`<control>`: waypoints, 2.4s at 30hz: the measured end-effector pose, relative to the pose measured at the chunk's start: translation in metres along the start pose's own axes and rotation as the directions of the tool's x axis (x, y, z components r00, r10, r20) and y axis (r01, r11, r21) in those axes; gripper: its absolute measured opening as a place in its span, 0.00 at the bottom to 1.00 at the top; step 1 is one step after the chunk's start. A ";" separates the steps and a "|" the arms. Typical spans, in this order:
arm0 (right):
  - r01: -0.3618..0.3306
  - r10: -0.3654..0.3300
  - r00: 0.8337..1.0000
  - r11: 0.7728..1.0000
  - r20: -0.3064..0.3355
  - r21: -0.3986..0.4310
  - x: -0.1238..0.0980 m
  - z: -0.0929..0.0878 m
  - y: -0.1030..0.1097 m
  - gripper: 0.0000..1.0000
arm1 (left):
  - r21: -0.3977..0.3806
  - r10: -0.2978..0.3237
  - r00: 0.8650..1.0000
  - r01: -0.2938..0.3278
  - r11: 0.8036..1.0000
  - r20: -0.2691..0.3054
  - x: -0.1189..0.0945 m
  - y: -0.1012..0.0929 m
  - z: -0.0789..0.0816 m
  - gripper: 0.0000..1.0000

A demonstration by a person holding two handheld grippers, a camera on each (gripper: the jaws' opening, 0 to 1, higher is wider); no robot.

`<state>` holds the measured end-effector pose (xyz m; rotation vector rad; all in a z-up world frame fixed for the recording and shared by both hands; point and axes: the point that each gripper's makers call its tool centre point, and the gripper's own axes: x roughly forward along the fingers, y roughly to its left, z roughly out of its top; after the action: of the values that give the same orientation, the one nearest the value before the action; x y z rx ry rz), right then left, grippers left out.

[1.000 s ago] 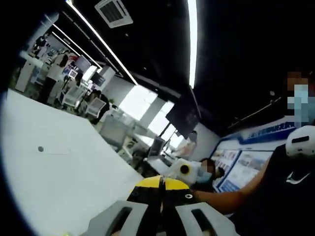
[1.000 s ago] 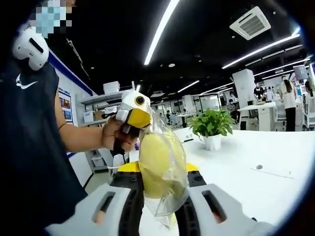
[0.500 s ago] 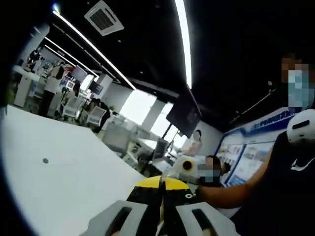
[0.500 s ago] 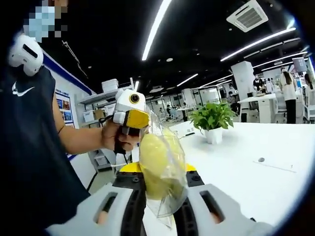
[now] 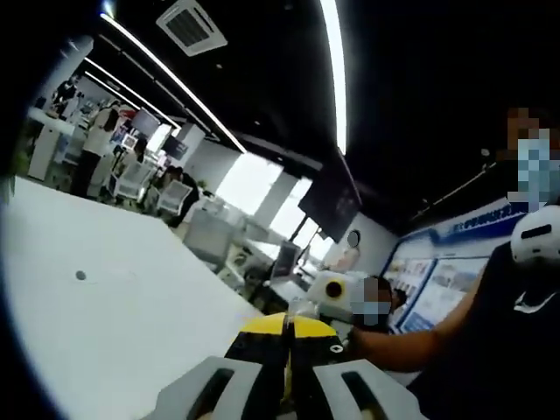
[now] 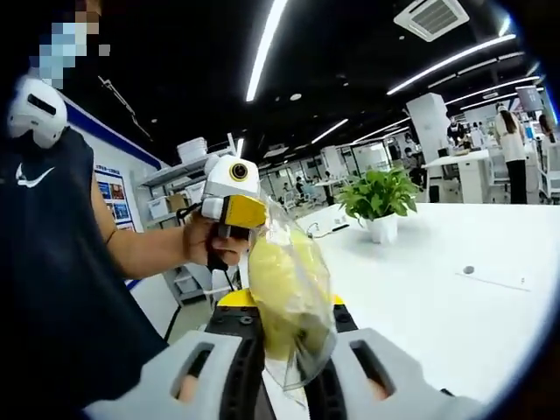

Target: Compare the silicone blocks by pressing each to a similar depth, holding the contact briefly, and releasing to observe deformation and rebound differences across the visible hardness samples.

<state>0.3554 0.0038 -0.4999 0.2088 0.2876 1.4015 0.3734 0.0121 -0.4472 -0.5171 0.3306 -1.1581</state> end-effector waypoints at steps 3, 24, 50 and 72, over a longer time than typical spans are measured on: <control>-0.004 0.004 1.000 1.000 -0.007 0.014 0.000 0.000 0.000 0.06 | 0.007 0.004 1.000 -0.004 1.000 -0.003 0.000 -0.001 0.000 0.00; -0.029 0.033 0.997 0.998 -0.066 0.059 0.004 -0.008 -0.001 0.02 | 0.088 0.059 0.998 -0.056 0.995 -0.026 -0.003 0.009 -0.005 0.00; -0.042 0.051 0.996 0.991 -0.068 0.129 0.007 -0.011 0.007 0.02 | 0.088 0.084 0.996 -0.082 0.993 -0.021 -0.009 0.006 -0.007 0.00; 0.004 0.002 0.995 0.998 -0.098 0.061 -0.001 -0.023 -0.012 0.04 | 0.303 0.117 0.992 -0.101 0.948 -0.037 0.005 0.018 -0.019 0.00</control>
<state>0.3592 0.0000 -0.5251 0.1900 0.4122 1.4050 0.3799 0.0088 -0.4727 -0.1977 0.2210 -1.0918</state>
